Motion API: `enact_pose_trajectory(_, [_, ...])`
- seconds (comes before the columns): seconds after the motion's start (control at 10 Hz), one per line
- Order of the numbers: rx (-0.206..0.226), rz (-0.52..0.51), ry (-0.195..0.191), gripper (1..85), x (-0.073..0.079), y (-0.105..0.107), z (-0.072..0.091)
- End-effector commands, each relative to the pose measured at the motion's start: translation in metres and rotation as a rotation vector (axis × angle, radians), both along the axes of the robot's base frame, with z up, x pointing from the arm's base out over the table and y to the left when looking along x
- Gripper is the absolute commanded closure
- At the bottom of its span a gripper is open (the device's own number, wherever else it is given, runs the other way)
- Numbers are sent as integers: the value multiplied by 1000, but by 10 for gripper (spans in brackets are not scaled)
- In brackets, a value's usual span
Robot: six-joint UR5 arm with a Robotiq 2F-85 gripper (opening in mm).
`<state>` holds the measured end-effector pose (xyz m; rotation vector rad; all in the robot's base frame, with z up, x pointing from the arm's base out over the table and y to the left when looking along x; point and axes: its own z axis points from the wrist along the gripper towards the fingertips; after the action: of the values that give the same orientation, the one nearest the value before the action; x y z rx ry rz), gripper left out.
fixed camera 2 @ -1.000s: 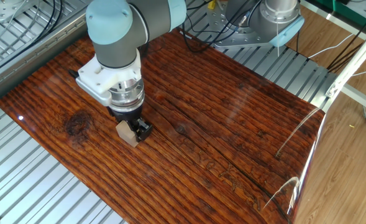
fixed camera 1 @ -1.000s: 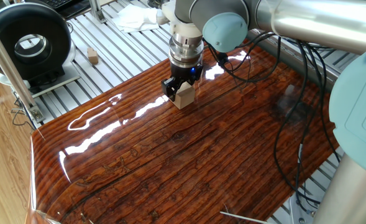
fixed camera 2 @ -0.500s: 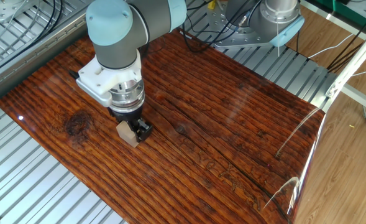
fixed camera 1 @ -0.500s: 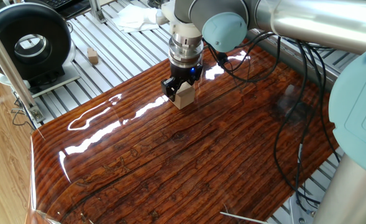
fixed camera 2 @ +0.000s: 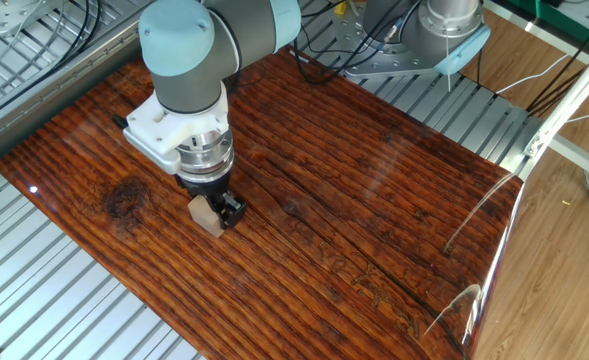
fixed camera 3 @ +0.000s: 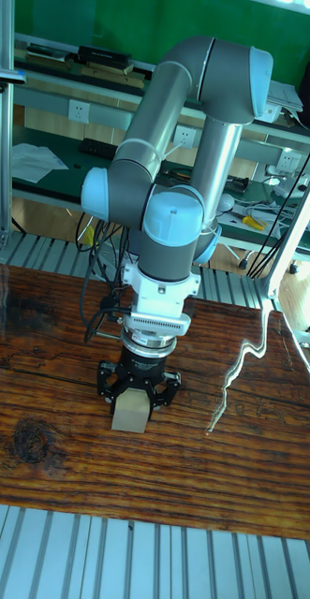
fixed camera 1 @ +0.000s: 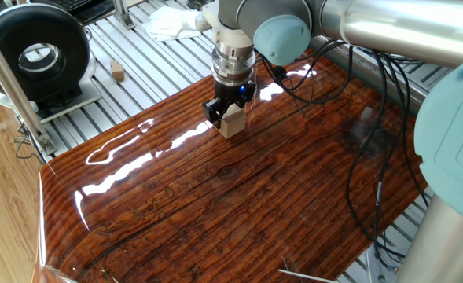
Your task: Hold a small block with the gripper and sweep it from left to right on the table
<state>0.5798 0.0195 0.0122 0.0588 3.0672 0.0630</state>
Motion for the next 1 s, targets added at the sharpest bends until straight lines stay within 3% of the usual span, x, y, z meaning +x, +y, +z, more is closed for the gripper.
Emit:
enact_pose_trajectory(0.0, [13, -9, -1, 847, 1, 3, 1])
enact_pose_trajectory(0.9, [19, -11, 1, 847, 2, 8, 1])
